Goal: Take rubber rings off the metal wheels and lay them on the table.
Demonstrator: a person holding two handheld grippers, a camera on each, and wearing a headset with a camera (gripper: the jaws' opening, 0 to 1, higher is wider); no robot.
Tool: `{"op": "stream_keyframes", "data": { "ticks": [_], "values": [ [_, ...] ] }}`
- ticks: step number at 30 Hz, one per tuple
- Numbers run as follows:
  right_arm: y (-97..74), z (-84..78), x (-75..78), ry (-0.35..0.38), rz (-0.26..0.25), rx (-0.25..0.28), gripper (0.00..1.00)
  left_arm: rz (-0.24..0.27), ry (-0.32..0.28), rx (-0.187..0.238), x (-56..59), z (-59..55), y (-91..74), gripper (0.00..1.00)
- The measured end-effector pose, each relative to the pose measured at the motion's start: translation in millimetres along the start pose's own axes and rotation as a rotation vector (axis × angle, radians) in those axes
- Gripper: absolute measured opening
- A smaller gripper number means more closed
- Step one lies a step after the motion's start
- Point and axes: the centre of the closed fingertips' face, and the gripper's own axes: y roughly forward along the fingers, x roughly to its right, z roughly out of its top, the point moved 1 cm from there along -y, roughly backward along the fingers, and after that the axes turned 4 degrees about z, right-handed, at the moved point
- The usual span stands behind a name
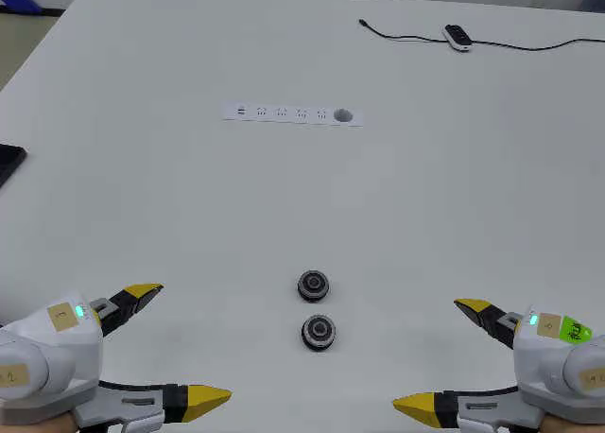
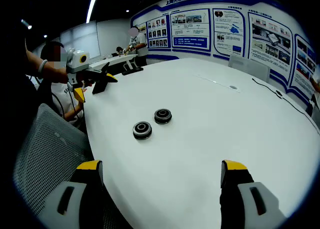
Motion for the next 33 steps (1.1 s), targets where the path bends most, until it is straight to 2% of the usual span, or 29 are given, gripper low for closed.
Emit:
{"op": "stream_keyframes", "data": {
  "ticks": [18,33],
  "values": [
    [6.4,-2.5,-4.6,0.017,0.02,-0.006,0.99,-0.004,-0.012,-0.013,-2.4,-3.7,2.1,1.0],
    [12.5,1.2,-8.4,0.019,0.038,-0.002,0.99,-0.036,0.0,-0.014,4.9,-0.7,11.3,0.97]
  ]
}}
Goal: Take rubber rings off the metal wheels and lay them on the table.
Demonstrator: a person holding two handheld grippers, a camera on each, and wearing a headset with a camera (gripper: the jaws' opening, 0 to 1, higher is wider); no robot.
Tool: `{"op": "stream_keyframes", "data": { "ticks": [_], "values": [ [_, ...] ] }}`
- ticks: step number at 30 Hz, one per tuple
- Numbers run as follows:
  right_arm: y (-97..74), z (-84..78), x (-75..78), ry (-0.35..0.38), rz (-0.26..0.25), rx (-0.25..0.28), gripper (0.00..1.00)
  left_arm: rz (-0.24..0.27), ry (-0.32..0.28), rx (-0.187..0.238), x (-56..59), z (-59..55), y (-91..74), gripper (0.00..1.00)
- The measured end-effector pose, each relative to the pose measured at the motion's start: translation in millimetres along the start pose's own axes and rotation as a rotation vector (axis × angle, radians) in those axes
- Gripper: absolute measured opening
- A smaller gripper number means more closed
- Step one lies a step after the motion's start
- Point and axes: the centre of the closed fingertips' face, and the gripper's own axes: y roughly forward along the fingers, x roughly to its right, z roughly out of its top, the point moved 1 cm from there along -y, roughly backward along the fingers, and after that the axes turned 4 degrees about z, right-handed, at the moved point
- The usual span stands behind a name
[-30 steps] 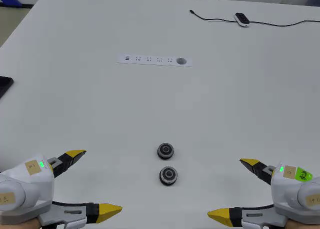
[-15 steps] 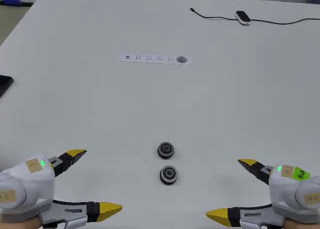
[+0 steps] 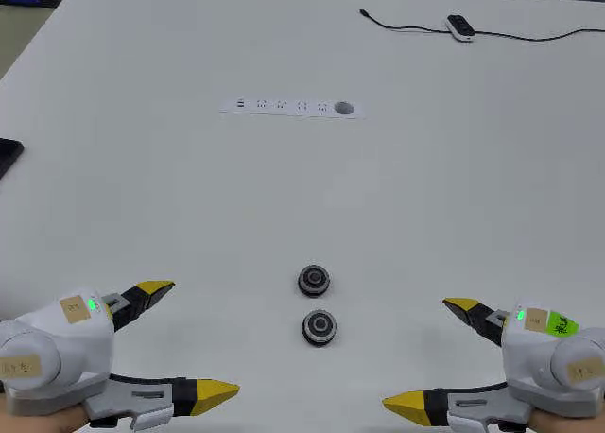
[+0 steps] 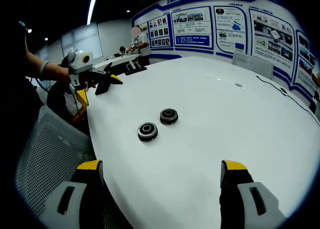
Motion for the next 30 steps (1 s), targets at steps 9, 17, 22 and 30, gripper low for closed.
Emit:
{"op": "stream_keyframes", "data": {
  "ticks": [9,17,22,30],
  "values": [
    [6.2,0.3,-3.9,0.005,0.017,-0.004,0.98,-0.019,0.021,-0.012,3.2,3.0,12.6,0.91],
    [10.5,1.7,-7.5,0.006,0.03,-0.003,0.97,-0.042,0.027,-0.021,12.8,11.1,22.7,0.84],
    [12.8,1.6,-9.1,0.012,0.039,-0.005,0.97,-0.059,0.042,-0.028,17.9,15.2,29.0,0.78],
    [15.1,1.5,-10.4,0.017,0.044,-0.001,0.97,-0.084,0.061,-0.032,26.0,23.5,40.6,0.68]
  ]
}}
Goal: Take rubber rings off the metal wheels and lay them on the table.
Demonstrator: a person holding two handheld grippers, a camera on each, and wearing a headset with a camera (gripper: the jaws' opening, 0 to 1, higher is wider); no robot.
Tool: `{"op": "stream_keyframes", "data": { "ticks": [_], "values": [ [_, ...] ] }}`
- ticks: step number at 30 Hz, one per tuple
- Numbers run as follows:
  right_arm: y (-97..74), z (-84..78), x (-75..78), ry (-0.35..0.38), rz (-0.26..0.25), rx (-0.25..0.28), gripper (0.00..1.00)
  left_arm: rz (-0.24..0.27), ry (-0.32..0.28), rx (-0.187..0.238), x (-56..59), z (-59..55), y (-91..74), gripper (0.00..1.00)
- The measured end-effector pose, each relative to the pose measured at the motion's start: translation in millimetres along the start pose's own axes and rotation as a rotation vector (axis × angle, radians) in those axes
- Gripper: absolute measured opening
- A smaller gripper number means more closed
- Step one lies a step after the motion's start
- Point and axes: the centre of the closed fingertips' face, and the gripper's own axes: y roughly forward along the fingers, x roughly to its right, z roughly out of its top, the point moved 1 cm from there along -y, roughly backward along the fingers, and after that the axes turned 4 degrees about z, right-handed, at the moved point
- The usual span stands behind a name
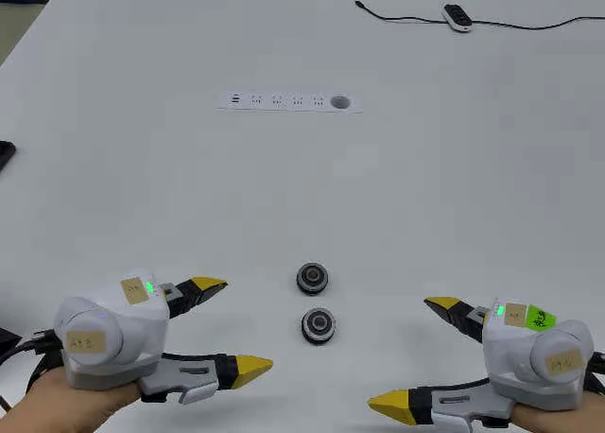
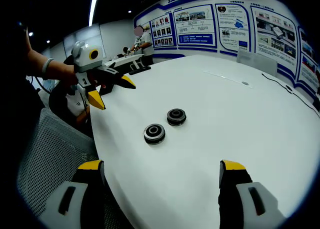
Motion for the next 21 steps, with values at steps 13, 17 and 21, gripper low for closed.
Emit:
{"op": "stream_keyframes", "data": {
  "ticks": [13,17,21],
  "values": [
    [5.1,-1.4,-2.8,0.011,0.01,0.0,0.96,-0.029,0.049,-0.036,8.0,4.8,21.1,0.57],
    [6.8,-0.7,-2.8,0.012,0.012,0.003,0.96,-0.037,0.064,-0.045,10.0,6.1,27.2,0.53],
    [8.6,0.1,-2.4,0.012,0.014,0.005,0.96,-0.043,0.072,-0.057,11.9,6.5,33.0,0.49]
  ]
}}
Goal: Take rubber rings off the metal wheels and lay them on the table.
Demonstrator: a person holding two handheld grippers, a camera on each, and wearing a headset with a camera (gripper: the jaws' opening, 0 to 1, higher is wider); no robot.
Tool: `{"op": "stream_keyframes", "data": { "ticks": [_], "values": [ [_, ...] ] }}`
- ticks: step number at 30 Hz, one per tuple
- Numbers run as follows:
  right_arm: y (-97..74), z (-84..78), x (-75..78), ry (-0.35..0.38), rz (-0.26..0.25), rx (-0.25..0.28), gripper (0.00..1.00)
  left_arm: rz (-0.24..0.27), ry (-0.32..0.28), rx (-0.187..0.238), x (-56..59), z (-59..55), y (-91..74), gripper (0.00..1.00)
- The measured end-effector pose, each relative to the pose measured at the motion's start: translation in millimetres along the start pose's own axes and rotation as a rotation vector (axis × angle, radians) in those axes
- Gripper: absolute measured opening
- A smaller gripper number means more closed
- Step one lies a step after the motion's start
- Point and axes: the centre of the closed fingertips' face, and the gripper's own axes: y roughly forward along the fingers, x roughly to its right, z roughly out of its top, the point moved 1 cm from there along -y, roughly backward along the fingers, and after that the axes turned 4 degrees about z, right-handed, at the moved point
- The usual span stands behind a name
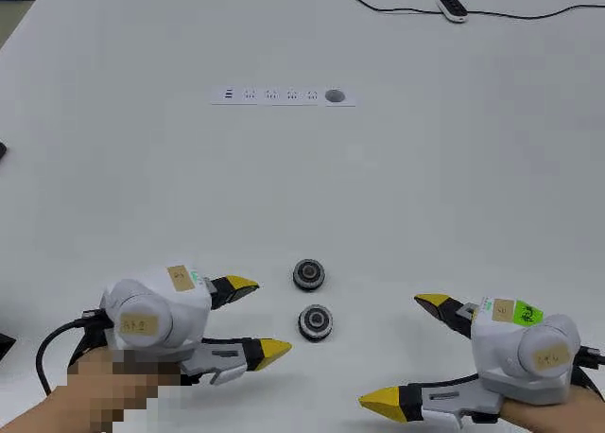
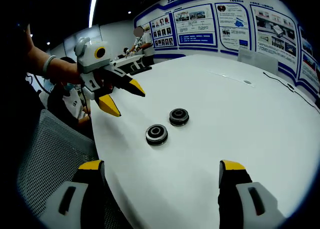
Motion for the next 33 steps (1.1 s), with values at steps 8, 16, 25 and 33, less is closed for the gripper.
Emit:
{"op": "stream_keyframes", "data": {
  "ticks": [8,16,25,33],
  "values": [
    [2.7,0.4,0.3,0.004,0.002,0.006,0.96,-0.013,0.026,-0.006,6.0,6.4,12.1,0.41],
    [4.1,-1.9,-0.4,0.013,0.006,0.005,0.95,-0.029,0.056,-0.04,11.8,2.8,25.7,0.35],
    [6.4,-3.7,-1.5,0.023,0.01,0.008,0.95,-0.045,0.097,-0.076,17.2,0.9,38.3,0.31],
    [8.3,-3.6,-2.1,0.033,0.013,0.014,0.95,-0.047,0.114,-0.099,17.2,0.6,48.2,0.25]
  ]
}}
